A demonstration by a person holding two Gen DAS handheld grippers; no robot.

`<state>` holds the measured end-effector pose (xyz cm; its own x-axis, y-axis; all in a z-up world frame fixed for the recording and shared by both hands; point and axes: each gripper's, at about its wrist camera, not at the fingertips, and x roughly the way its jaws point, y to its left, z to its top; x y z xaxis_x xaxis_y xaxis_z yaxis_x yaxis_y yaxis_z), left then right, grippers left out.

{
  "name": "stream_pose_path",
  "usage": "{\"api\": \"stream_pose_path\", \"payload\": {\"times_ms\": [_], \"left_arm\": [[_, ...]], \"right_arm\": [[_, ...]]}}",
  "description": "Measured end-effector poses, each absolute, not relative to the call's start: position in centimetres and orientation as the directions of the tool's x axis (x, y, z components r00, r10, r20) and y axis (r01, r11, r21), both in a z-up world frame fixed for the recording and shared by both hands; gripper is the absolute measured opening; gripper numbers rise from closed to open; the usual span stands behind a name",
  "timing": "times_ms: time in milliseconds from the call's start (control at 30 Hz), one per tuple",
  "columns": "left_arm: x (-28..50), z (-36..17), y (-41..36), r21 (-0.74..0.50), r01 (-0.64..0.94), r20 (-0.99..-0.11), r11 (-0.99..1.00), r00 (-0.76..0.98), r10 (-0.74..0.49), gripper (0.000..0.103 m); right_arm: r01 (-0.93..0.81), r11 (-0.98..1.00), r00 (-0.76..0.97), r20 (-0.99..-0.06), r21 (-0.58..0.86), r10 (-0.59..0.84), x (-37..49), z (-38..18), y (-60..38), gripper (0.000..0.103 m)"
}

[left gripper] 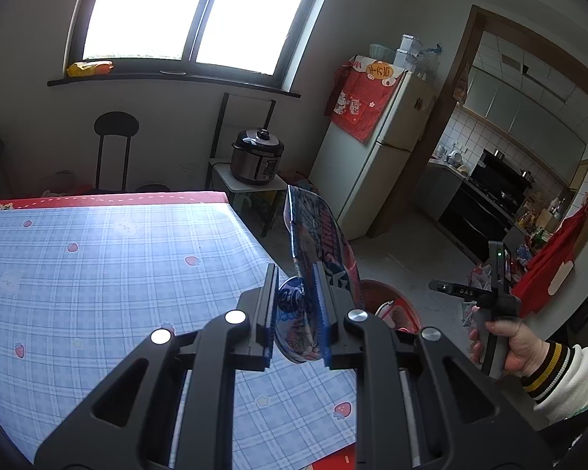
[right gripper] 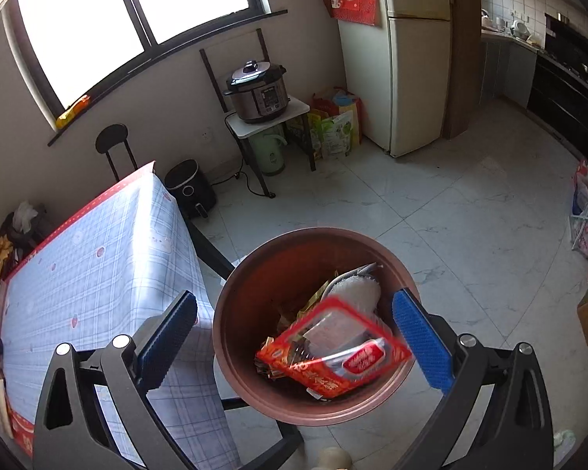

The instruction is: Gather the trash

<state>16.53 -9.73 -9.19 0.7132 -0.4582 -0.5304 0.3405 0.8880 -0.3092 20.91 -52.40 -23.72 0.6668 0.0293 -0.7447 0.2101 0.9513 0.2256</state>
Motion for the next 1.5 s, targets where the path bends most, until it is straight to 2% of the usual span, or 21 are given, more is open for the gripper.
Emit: {"api": "stream_pose_path", "payload": {"times_ms": [133,300,533,1133,1167,1200,1233,1267,1400,1467,1500], "left_arm": [[16.8,-9.3,-10.1,-0.308,0.354,-0.531,0.883,0.707,-0.468,0.02],[17.4,-9.1,-12.0,-0.302,0.391,-0.526,0.869,0.692,-0.494,0.02],[19.3,-9.8,-18.0,-0.282,0.481,-0.533,0.83,0.641,-0.553,0.021],[24.4,-15.2,-38.5,-0.252,0.689,-0.624,0.68,0.421,-0.658,0.021],[24.7,-15.3,-39.3,-0.26,0.703,-0.627,0.662,0.398,-0.67,0.023],[25.0,-15.3,-39.9,-0.261,0.714,-0.63,0.649,0.384,-0.675,0.04],[25.1,-15.2,-40.4,-0.251,0.719,-0.63,0.648,0.387,-0.674,0.066],[25.1,-15.1,-40.6,-0.246,0.725,-0.622,0.644,0.392,-0.678,0.071],[24.9,-13.6,-39.4,-0.251,0.718,-0.61,0.649,0.403,-0.682,0.075],[24.4,-12.6,-38.0,-0.244,0.711,-0.601,0.659,0.422,-0.678,0.086],[24.0,-12.0,-37.3,-0.237,0.706,-0.597,0.667,0.436,-0.674,0.087]], "right_arm": [[0.218,0.943,0.707,-0.707,0.251,0.025,19.7,-21.5,-53.0,0.098],[0.217,0.952,0.749,-0.662,0.217,-0.02,17.5,-18.1,-53.0,0.098],[0.239,0.949,0.78,-0.622,0.206,-0.061,13.4,-15.5,-54.5,0.098],[0.41,0.888,0.738,-0.649,0.209,-0.188,5.7,-17.0,-62.9,0.098],[0.413,0.886,0.737,-0.649,0.21,-0.19,5.7,-17.1,-63.0,0.098],[0.415,0.885,0.738,-0.648,0.212,-0.191,5.7,-17.1,-63.0,0.098],[0.416,0.884,0.738,-0.647,0.214,-0.191,5.6,-17.2,-63.0,0.098],[0.416,0.883,0.739,-0.646,0.215,-0.191,5.6,-17.1,-62.9,0.098],[0.404,0.889,0.748,-0.637,0.214,-0.187,5.8,-16.5,-61.6,0.098],[0.392,0.897,0.753,-0.632,0.206,-0.183,6.0,-16.0,-61.0,0.098],[0.384,0.901,0.756,-0.629,0.202,-0.181,5.9,-15.7,-60.6,0.098]]}}
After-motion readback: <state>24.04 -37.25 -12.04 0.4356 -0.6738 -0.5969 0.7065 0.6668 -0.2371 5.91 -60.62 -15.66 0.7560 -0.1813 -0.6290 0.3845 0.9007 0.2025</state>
